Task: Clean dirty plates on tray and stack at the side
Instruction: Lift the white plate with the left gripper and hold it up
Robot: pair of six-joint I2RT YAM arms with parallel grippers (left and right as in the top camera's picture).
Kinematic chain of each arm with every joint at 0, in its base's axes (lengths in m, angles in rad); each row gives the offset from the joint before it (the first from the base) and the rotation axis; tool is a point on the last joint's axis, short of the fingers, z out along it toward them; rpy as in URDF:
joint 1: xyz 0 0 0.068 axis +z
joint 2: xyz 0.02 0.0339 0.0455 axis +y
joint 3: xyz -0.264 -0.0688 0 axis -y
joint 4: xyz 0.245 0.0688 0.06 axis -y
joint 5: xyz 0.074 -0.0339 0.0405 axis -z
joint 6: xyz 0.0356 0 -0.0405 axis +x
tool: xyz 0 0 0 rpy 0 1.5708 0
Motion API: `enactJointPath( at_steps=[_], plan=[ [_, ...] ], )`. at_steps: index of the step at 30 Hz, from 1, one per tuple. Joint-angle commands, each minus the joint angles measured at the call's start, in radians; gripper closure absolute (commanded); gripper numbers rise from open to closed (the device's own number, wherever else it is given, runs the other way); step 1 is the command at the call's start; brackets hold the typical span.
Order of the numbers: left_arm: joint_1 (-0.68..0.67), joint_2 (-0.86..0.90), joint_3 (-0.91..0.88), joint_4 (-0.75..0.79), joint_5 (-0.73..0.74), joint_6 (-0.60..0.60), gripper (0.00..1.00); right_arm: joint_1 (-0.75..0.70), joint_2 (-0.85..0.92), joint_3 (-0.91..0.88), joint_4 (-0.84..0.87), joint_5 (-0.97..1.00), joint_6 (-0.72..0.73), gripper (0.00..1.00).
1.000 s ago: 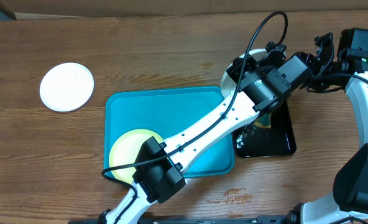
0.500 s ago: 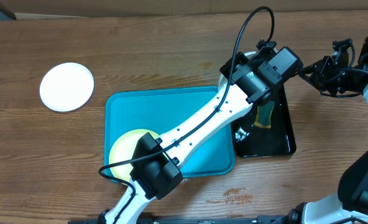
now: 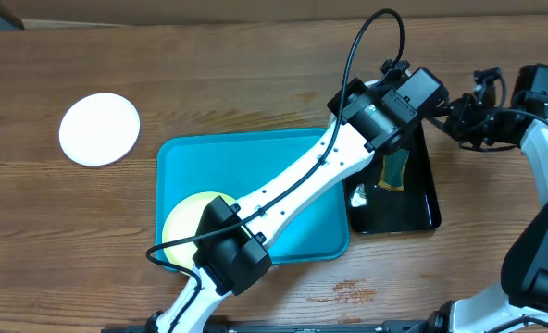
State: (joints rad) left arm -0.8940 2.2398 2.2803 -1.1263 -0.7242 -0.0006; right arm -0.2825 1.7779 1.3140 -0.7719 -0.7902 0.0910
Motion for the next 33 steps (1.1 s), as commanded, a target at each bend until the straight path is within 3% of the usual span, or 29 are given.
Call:
enactJointPath(
  at_steps=[1,16,33],
  plan=[
    [0.006,0.01,0.029,0.003,0.012,-0.022,0.96,0.045,0.001,-0.013,0.022,-0.016,-0.013,0.96],
    [0.006,0.01,0.029,0.001,0.011,-0.022,0.96,0.126,0.003,-0.019,0.138,0.211,0.071,0.96],
    [0.006,0.01,0.029,0.005,0.012,-0.022,0.96,0.127,0.004,-0.058,0.18,0.161,0.111,0.96]
  ],
)
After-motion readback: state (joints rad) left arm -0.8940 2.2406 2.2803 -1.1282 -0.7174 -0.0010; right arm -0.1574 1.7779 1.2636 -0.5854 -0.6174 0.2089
